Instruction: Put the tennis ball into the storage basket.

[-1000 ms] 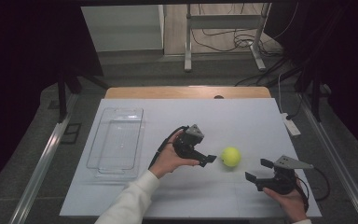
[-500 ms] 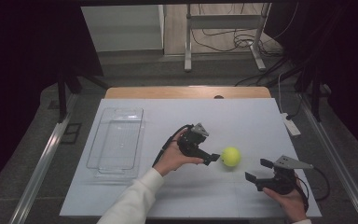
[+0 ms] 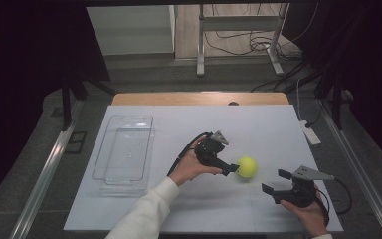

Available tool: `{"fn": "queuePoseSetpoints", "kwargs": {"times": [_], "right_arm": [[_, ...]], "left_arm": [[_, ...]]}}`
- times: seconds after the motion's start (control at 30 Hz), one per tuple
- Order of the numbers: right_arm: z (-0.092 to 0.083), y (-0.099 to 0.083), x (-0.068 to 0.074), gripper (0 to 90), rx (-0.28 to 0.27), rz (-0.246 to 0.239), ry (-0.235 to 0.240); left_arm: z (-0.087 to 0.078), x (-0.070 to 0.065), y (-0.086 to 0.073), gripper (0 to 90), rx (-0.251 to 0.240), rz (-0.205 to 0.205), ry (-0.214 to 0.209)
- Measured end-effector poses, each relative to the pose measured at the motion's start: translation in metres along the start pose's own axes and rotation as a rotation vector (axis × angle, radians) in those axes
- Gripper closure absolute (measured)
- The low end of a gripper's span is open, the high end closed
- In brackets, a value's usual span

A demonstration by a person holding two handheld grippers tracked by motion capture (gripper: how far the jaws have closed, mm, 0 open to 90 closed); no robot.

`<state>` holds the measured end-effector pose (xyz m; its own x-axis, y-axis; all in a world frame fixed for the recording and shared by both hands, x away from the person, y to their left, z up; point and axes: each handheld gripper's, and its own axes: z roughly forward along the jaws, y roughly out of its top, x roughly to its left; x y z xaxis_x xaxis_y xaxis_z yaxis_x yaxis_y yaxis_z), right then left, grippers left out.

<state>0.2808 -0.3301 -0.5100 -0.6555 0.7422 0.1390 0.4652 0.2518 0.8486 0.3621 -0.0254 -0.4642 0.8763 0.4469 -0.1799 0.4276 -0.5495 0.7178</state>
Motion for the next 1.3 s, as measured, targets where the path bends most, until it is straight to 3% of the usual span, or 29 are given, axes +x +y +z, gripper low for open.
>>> {"fn": "queuePoseSetpoints", "kwargs": {"times": [0.57, 0.9, 1.0, 1.3], "right_arm": [[0.000, 0.000, 0.000, 8.4, 0.002, 0.003, 0.003], [0.000, 0.000, 0.000, 8.4, 0.004, 0.003, 0.001], [0.001, 0.000, 0.000, 8.4, 0.006, 0.004, 0.002], [0.001, -0.001, 0.000, 8.4, 0.009, 0.001, -0.002]], "left_arm": [[0.012, 0.000, 0.009, 9.7, 0.013, 0.002, -0.012], [0.025, -0.002, 0.018, 8.7, 0.040, 0.026, -0.017], [0.029, -0.002, 0.020, 7.1, 0.047, 0.008, -0.014], [0.040, -0.001, 0.026, 6.8, 0.069, 0.017, -0.017]]}}
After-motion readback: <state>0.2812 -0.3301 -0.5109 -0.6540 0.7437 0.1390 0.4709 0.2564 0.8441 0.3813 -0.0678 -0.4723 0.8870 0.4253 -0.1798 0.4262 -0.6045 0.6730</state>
